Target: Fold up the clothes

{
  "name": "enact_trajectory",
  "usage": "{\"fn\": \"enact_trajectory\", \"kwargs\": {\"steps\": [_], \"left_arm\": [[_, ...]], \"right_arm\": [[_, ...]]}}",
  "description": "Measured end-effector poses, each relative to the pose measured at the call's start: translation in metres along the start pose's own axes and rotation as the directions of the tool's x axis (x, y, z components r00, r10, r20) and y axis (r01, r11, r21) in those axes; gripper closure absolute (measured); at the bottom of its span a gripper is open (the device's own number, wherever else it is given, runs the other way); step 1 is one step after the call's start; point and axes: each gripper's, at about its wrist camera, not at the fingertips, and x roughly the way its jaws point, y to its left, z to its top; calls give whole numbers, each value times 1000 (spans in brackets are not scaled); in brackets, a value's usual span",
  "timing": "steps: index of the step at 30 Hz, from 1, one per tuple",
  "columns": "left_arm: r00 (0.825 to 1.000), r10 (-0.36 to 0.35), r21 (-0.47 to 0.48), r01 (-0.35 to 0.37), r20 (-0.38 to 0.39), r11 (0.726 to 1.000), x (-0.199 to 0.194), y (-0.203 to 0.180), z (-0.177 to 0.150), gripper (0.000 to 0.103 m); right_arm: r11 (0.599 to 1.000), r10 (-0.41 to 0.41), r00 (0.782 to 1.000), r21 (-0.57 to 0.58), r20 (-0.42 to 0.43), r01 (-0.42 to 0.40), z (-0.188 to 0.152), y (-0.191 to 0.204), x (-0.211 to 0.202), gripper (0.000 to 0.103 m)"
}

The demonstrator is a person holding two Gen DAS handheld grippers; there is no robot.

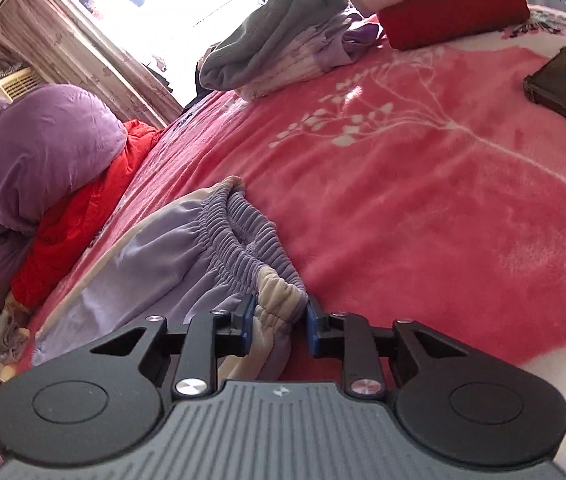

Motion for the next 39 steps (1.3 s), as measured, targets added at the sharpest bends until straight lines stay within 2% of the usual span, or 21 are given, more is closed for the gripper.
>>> {"fn": "enact_trajectory", "kwargs": {"steps": [4, 5, 6, 7, 10, 12, 14, 16, 19, 20, 22, 24, 26, 27, 28, 32, 33, 34, 39], "left_arm": [[994, 24, 54, -30, 104, 998, -13, -10, 3, 59], [993, 3, 65, -11, 118, 998, -14, -12, 3, 59], [993, -13, 80, 3, 120, 997, -14, -15, 3, 59], [993, -24, 99, 13, 118, 995, -13, -19, 4, 59], [986, -133, 160, 115, 103, 980, -12, -32, 3, 59], [978, -190, 218, 167, 88, 962, -9, -46, 0, 59], [973, -220, 267, 194, 71, 944, -4, -60, -4, 59], [968, -246, 300, 222, 43, 928, 5, -70, -11, 59], [979, -204, 334, 196, -12, 922, 22, -78, -20, 59], [980, -196, 337, 190, -17, 922, 23, -77, -22, 59], [979, -201, 334, 196, -20, 922, 21, -74, -23, 59], [976, -215, 317, 209, -17, 925, 19, -71, -20, 59], [974, -224, 307, 219, -19, 926, 19, -69, -16, 59], [973, -229, 303, 225, -23, 926, 19, -68, -14, 59], [972, -236, 299, 232, -25, 926, 19, -69, -11, 59], [971, -237, 308, 225, 2, 924, 22, -73, 9, 58], [971, -238, 307, 224, 10, 925, 23, -73, 16, 58], [972, -234, 301, 217, 22, 928, 25, -74, 24, 57], [966, -244, 261, 215, 83, 941, 42, -77, 76, 55]], "right_arm": [[995, 42, 999, 91, 9, -42, 1, -11, 0, 66], [993, 50, 999, 104, 8, -51, 1, -13, 0, 67], [995, 40, 999, 93, 7, -40, 1, -13, 1, 74], [997, 16, 1000, 74, 11, -17, 2, -11, 0, 76], [999, -37, 998, 14, 44, 36, 3, -2, -7, 72], [994, -57, 992, -87, 115, 67, 3, 13, -16, 70], [969, -39, 982, -235, 186, 83, 1, 35, -25, 70], [929, 32, 981, -368, 189, 40, -7, 54, -26, 70], [859, 132, 989, -505, 60, -84, -18, 76, -8, 70], [831, 128, 992, -547, 18, -97, -23, 83, 0, 71], [783, 41, 998, -620, -42, -59, -33, 93, 18, 72], [802, 60, 998, -593, -34, -69, -27, 94, 14, 72], [814, 68, 998, -579, 14, -47, -14, 92, 8, 63], [818, 66, 997, -575, 41, -31, -7, 91, 6, 53], [822, 58, 997, -569, 48, -20, -1, 88, 7, 50], [836, 39, 999, -549, 26, -18, 24, 76, 30, 51], [838, 44, 999, -545, 16, -28, 30, 76, 34, 53], [843, 55, 998, -536, 3, -45, 37, 75, 39, 59], [859, 44, 994, -505, -97, -88, 60, 74, 73, 64]]}}
